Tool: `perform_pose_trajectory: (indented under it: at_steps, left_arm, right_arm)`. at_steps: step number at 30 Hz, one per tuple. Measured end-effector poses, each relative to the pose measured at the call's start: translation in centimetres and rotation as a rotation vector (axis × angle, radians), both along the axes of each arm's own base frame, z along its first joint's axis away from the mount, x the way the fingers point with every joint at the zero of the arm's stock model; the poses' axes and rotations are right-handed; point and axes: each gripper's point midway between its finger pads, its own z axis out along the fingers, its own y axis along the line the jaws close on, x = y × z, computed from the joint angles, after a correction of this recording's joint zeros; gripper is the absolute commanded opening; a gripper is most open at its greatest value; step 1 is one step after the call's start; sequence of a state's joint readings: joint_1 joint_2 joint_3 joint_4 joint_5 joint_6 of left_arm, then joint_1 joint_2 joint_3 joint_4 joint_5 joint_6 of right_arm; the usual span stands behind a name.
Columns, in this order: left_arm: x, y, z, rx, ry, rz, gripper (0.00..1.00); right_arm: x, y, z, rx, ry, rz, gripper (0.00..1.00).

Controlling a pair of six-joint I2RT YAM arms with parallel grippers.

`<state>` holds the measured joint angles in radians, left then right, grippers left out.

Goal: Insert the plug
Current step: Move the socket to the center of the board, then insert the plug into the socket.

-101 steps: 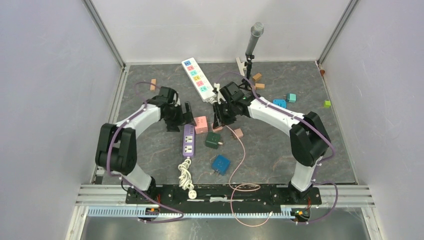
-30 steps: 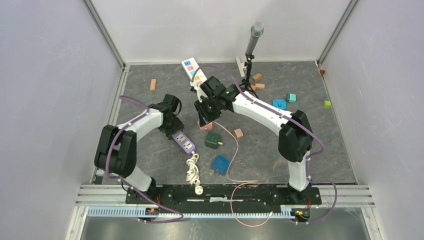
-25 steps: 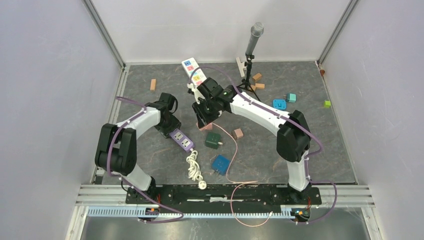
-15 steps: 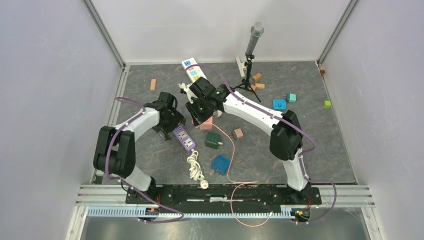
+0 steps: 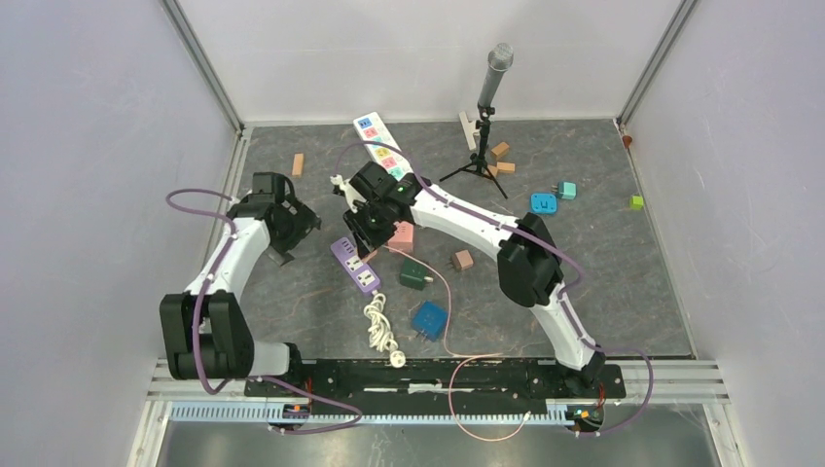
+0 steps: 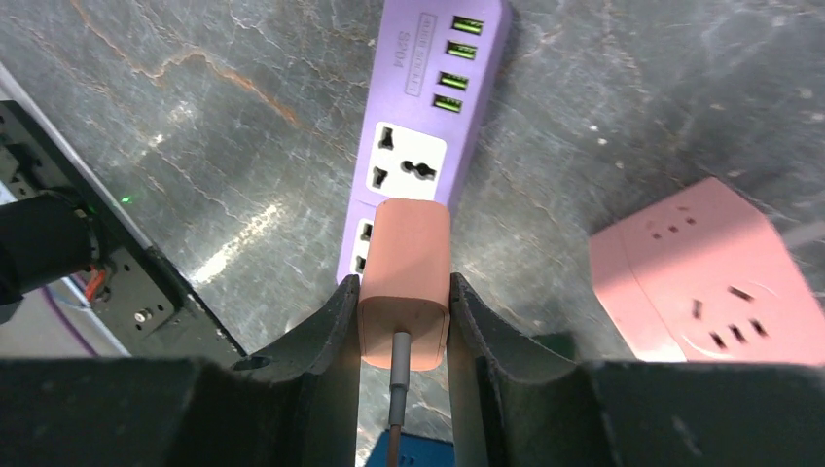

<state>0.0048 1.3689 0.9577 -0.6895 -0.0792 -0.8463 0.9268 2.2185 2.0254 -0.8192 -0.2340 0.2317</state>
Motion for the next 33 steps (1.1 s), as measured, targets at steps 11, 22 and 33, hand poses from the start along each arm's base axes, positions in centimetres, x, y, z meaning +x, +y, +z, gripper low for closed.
perform_pose_trajectory:
  at_steps: [11,22,33]
  left_arm:
    - [-2.3,2.3,1.7,0.111,0.002,-0.073,1.0]
    - [-4.8,1.6,-1.1,0.078,0.083,-0.108,1.0]
    - [-4.9,1.3,-1.9,0.07,0.116,-0.143,1.0]
  right_arm:
    - [-0.8,2.2,-3.1,0.044,0.167,-0.054,0.0]
    - [-0.7,2.8,-3.7,0.074,0.22,-0.073,0.0]
    - [0.1,2.4,-3.8,0.027,0.172,-0.092,0.0]
